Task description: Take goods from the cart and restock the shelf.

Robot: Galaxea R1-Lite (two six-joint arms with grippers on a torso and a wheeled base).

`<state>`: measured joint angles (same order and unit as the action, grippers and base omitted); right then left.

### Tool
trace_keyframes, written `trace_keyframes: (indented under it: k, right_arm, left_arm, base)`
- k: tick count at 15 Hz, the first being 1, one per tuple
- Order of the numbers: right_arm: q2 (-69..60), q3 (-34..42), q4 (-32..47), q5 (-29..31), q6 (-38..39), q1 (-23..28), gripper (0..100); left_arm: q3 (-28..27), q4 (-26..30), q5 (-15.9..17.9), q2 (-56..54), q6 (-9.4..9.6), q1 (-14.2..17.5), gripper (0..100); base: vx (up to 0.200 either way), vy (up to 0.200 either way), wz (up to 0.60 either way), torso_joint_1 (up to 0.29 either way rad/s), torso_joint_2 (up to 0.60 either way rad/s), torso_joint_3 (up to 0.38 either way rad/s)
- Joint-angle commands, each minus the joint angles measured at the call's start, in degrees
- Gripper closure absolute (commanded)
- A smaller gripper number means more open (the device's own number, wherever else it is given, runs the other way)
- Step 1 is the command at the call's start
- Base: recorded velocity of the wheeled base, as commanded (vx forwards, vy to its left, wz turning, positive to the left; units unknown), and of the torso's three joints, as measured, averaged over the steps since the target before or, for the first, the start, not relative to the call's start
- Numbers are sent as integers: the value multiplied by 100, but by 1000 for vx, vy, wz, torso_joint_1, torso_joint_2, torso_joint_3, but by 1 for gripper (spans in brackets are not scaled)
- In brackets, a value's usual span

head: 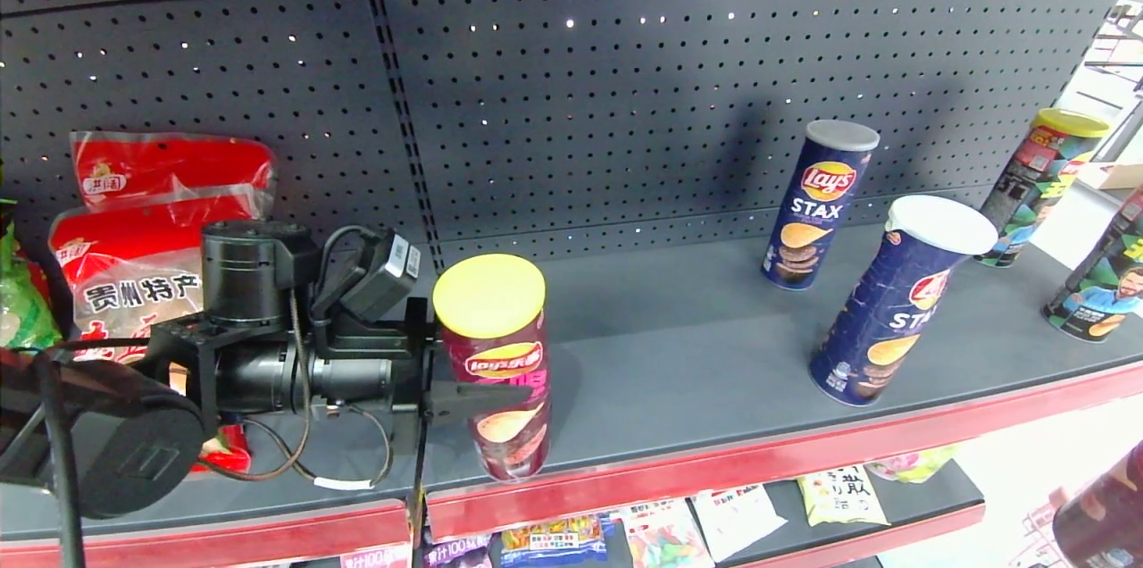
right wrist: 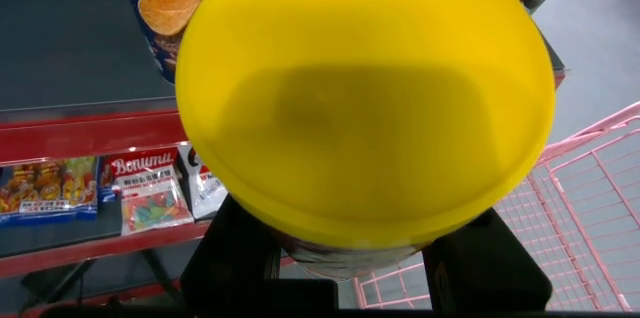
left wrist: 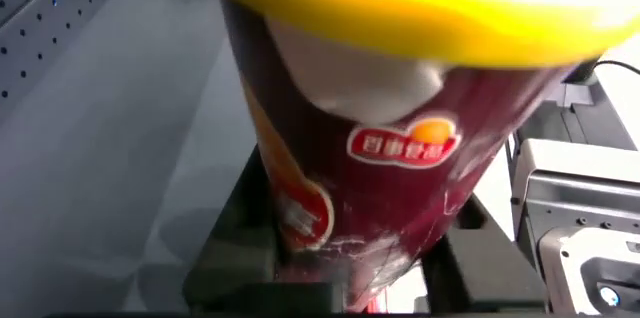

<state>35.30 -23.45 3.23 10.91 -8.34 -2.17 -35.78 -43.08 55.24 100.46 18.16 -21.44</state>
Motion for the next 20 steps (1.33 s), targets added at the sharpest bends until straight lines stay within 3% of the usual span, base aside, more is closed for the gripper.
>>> trace_keyframes:
  k: [1,5,9,11,12,13,20]
  right_arm:
    - [12,-1,2,-1,-1,-3,100]
    - [12,-1,2,-1,-1,-3,100]
    - [12,-28,2,8,-1,-3,100]
    - [12,-36,2,8,-1,-3,100]
    - [20,-36,2,16,-1,-3,100]
    - [12,-28,2,25,-1,-3,100]
    - [12,-28,11,34,-10,-3,100]
  left_arm:
    - [-43,-51,-4,26,-6,0,0]
    - [-61,-60,-30,8,-6,9,0]
    - [-8,-297,-30,-238,-50,237,0]
    - [1,-297,-30,-475,-252,263,0]
    - [27,-297,-30,-783,-542,263,0]
    - [45,-306,-22,-914,-639,263,0]
    - [54,-306,5,-1328,-753,263,0]
  base:
    - [0,0,0,0,0,0]
    - [0,0,0,0,0,0]
    - [0,0,0,0,0,0]
    - [0,0,0,0,0,0]
    - [0,0,0,0,0,0]
    - [0,0,0,0,0,0]
    - [0,0,0,0,0,0]
